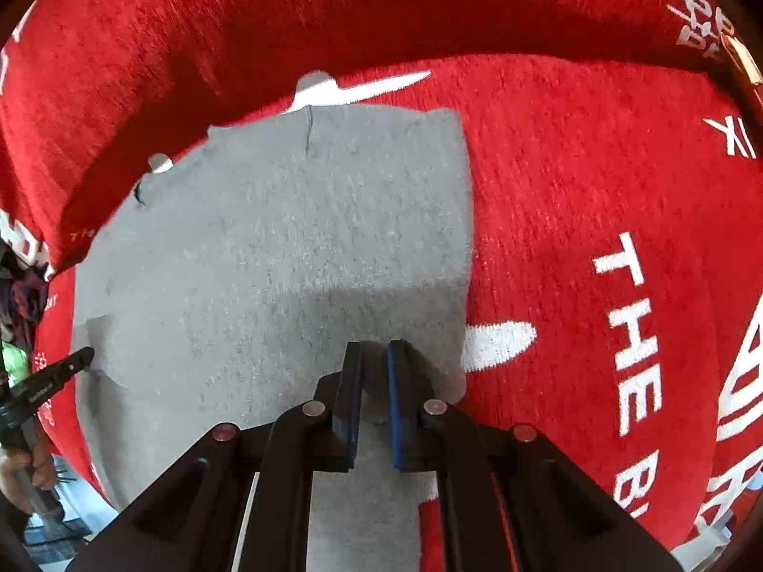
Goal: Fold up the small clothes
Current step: 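Open the right gripper and release the folded side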
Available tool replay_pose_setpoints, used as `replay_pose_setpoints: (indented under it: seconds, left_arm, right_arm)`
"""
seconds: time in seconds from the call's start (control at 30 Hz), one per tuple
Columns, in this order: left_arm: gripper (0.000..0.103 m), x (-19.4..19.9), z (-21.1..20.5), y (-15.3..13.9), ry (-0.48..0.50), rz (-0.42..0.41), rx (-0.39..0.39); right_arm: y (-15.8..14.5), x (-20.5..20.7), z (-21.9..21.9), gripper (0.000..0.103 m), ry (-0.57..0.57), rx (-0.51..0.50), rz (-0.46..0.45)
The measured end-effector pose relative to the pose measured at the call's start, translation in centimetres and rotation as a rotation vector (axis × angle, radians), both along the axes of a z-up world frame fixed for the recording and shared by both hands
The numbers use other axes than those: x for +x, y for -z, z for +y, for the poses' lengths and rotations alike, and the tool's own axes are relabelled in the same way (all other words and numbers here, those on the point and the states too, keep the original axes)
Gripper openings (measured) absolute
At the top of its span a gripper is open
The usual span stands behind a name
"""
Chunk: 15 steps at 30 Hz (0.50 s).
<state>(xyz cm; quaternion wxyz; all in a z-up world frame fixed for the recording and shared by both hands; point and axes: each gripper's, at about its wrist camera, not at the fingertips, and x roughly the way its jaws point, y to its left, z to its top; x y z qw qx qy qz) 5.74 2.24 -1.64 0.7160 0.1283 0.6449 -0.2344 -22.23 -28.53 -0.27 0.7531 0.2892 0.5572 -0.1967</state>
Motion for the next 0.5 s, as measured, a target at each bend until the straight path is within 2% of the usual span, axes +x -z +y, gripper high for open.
replay_pose_setpoints:
  seconds: [0.17,0.43,0.5]
  left_arm:
    - [0.006,-0.6,0.2,-0.8,-0.011,0.007,0.025]
    - [0.006,-2.9,0.5,-2.1,0.028,0.023,0.046]
    - [0.007,-3.4,0.4,-2.3,0.034,0.021,0.054]
  right_arm:
    - [-1.4,-0.7,0.2,0.009,0.017,0.0,0.043]
    - [-2.9,-2.0,2.7,0.009,0.047,0.049,0.04]
    - [-3.1,-2.2,3.4,0.013,0.054,0.066,0.037]
